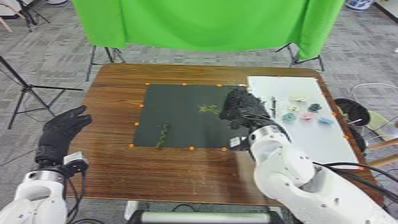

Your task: Arrange flowers

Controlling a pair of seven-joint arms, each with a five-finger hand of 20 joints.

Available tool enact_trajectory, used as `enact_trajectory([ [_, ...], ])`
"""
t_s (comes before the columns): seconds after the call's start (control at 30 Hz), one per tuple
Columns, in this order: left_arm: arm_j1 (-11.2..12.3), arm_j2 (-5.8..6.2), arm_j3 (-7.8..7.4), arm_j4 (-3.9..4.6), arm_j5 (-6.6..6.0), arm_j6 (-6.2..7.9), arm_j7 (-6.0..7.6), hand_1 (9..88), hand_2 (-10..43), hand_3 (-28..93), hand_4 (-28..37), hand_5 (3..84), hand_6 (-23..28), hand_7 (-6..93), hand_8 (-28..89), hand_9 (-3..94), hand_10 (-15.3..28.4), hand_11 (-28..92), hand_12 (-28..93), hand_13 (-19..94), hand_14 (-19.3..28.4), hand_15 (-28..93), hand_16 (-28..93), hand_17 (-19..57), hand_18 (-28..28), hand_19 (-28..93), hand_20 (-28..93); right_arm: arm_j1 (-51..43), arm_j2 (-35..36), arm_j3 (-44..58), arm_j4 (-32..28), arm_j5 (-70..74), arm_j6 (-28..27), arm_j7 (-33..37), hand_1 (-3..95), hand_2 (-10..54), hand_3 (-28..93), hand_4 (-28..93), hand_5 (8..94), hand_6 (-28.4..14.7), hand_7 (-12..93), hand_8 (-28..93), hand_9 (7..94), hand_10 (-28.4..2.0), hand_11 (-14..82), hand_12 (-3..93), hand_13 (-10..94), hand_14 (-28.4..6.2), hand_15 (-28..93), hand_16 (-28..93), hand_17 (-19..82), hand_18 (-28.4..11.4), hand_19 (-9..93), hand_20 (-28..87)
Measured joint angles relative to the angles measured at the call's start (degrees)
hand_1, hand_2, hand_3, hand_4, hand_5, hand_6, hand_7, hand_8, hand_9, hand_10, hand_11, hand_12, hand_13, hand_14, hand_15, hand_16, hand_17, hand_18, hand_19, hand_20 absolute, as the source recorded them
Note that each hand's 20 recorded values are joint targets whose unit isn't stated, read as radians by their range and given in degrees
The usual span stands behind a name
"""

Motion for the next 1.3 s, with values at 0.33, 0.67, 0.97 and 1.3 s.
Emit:
enact_trajectory([
  [0.33, -0.3, 0.14, 0.23, 0.13, 0.61, -1.44, -0.35, 28.1, -8.2, 71, -21.5, 49.0, 2.0, 16.8, -8, 49.2, 12.5, 22, 13, 38, 14.9, 19, 0, 7.6, 11.1, 11, 18, 3.4, -6.5, -3.6, 6.6, -0.3, 0.4, 1.7, 62.6, -9.5, 56, -13, 77.4, -3.2, 35, 9, 93.7, -8.4, 25.0, 28.4, 94, -1.7, 52, 17, 76, -4.0, 77, 38],
  [0.67, -0.7, 0.26, 0.35, 0.25, 0.97, -2.79, -0.82, 28.3, -9.4, 71, -20.9, 48.6, 2.0, 16.6, -8, 48.7, 12.5, 22, 14, 38, 15.0, 19, 0, 7.4, 11.2, 11, 18, 4.1, -8.2, -6.1, 9.1, 2.7, 1.2, 3.0, 62.1, -9.5, 56, -13, 77.0, -3.3, 37, 8, 93.7, -8.7, 25.8, 27.5, 94, -1.8, 52, 16, 76, -4.0, 77, 38],
  [0.97, -1.2, 0.43, 0.75, 0.56, 1.18, -3.98, -1.26, 27.9, -9.5, 71, -20.9, 48.3, 2.1, 16.3, -8, 48.5, 12.4, 21, 14, 38, 15.0, 18, 0, 7.2, 11.4, 10, 18, 5.8, -9.7, -9.5, 10.5, 5.9, 1.9, 3.4, 61.2, -9.5, 55, -13, 76.8, -3.4, 37, 8, 93.7, -9.2, 25.1, 26.8, 94, -1.9, 51, 16, 77, -4.1, 77, 37],
  [1.3, -1.2, 0.49, 0.7, 0.56, 1.27, -5.11, -1.48, 27.4, -9.5, 71, -21.0, 48.1, 2.1, 16.0, -7, 48.2, 12.6, 21, 14, 37, 15.2, 18, 1, 7.0, 11.5, 10, 18, 7.3, -11.0, -10.5, 10.5, 11.1, 1.9, 3.5, 57.8, -9.5, 52, -10, 76.7, -4.3, 33, 8, 93.7, -9.4, 23.4, 25.4, 94, -2.5, 50, 16, 77, -4.0, 77, 36],
])
